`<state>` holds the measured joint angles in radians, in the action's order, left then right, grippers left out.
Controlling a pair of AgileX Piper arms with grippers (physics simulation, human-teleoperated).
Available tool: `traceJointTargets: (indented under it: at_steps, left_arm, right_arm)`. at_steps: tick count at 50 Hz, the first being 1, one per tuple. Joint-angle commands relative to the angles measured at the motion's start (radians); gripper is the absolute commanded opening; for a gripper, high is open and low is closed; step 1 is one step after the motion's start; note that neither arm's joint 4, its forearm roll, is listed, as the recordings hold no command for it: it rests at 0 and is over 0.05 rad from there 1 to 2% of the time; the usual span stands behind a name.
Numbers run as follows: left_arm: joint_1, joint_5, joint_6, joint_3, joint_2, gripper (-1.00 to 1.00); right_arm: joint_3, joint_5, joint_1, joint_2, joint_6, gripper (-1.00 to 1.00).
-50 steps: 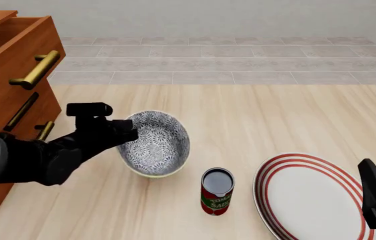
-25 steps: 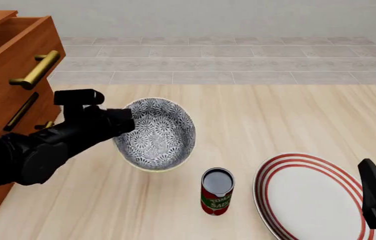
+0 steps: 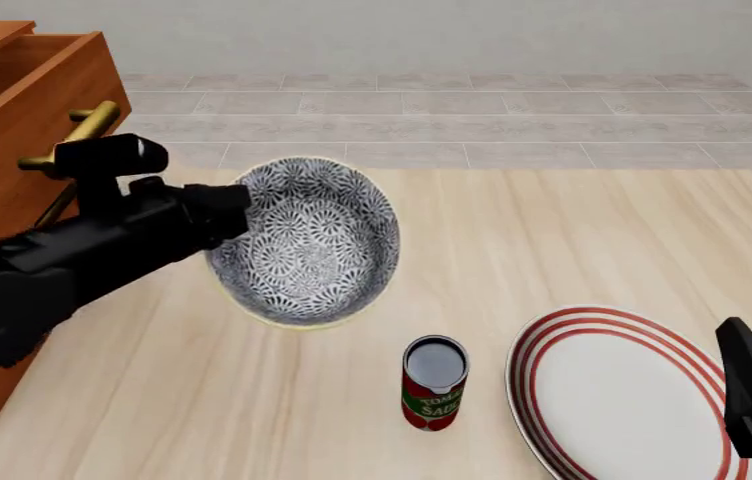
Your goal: Put the bowl on top of the cabinet.
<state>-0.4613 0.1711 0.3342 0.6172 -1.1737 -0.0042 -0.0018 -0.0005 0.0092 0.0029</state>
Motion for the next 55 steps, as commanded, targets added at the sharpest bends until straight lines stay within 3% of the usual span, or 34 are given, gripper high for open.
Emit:
traceJointTargets:
  at_steps: [1,28,55]
  left_arm:
    - [-0.002,-0.071,0.02,0.01,0.095,-1.0]
    - [0.022,-0.196,0.046,0.041,0.217,-1.0]
    - [0.084,-0.315,0.076,0.155,0.257,-1.0]
  right_arm:
    - [0.0,0.0,0.0,0.0,0.0,1.0]
    - [0.0,0.0,0.0,0.0,0.0,1.0]
    - [0.0,0.0,0.0,0.0,0.0,1.0]
